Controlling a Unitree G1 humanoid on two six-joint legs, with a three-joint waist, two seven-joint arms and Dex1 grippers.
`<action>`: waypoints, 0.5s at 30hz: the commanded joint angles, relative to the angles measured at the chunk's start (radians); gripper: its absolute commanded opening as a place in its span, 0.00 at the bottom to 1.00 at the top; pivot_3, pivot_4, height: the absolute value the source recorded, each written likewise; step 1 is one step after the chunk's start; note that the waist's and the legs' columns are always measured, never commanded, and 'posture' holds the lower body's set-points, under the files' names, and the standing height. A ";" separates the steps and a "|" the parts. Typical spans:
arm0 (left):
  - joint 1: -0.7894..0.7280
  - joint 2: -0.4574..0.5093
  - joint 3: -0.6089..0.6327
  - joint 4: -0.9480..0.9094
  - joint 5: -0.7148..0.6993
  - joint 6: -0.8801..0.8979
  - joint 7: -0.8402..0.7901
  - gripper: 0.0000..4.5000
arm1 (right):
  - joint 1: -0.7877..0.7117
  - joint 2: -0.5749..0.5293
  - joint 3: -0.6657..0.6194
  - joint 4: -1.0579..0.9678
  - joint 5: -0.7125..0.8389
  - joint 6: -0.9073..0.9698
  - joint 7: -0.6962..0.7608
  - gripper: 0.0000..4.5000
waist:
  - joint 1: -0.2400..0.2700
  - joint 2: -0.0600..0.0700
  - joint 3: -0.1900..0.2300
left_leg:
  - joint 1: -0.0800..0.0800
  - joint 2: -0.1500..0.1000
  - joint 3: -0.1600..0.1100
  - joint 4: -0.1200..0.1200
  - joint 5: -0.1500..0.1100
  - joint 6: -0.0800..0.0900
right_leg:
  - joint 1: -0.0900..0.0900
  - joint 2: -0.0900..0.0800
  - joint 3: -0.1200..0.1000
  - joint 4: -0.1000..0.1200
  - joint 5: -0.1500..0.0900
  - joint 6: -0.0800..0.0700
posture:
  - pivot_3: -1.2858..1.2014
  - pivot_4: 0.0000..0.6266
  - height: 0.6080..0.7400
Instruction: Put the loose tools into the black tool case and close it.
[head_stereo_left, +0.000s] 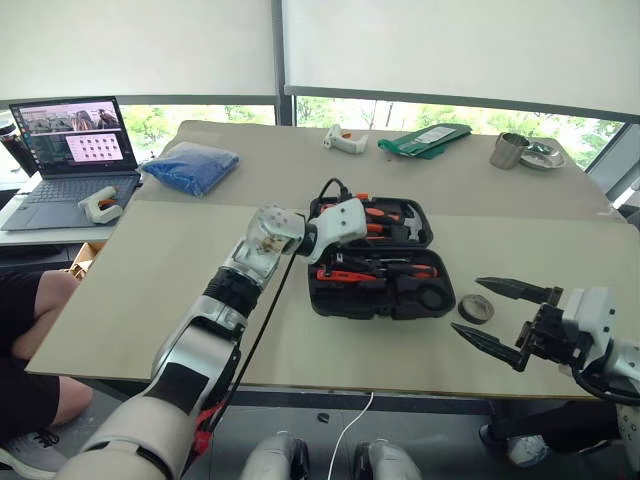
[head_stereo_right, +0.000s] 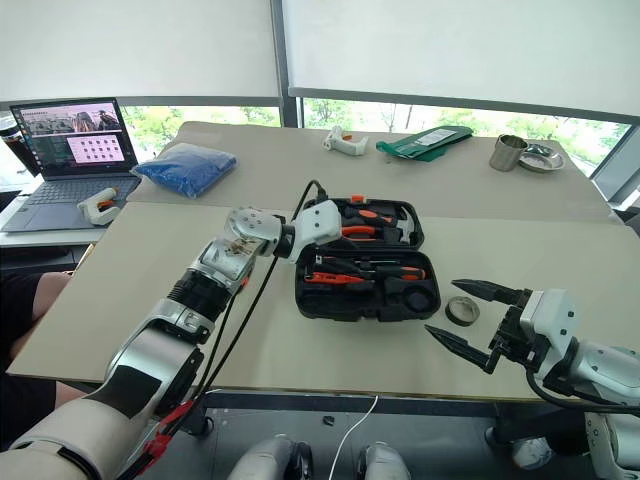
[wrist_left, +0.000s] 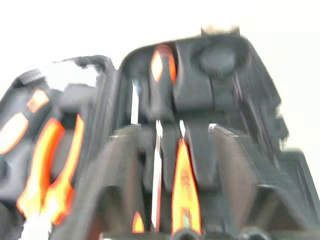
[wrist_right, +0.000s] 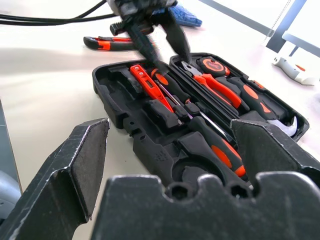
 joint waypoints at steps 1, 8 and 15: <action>0.025 -0.002 0.043 0.073 -0.038 -0.054 0.011 0.14 | -0.002 -0.001 -0.020 -0.034 0.013 -0.005 -0.009 1.00 | 0.000 0.000 0.000 | 0.000 0.000 0.000 0.000 0.000 0.000 | 0.000 0.000 0.000 0.000 0.000 0.000 | 0.52 0.24 1.00; 0.047 -0.002 0.004 0.185 0.025 -0.118 0.043 0.02 | 0.007 -0.006 -0.037 -0.040 0.016 -0.007 -0.013 1.00 | 0.004 0.000 0.000 | 0.000 0.000 0.000 0.001 0.001 0.001 | 0.001 0.000 -0.002 0.000 0.001 -0.001 | 0.52 0.24 1.00; 0.040 -0.020 -0.013 0.244 0.073 -0.083 0.093 0.02 | 0.018 -0.007 -0.044 -0.052 0.019 -0.003 -0.016 1.00 | 0.002 0.000 0.000 | -0.001 0.000 0.000 0.004 -0.003 0.003 | 0.001 0.000 -0.002 0.000 0.002 0.000 | 0.52 0.24 1.00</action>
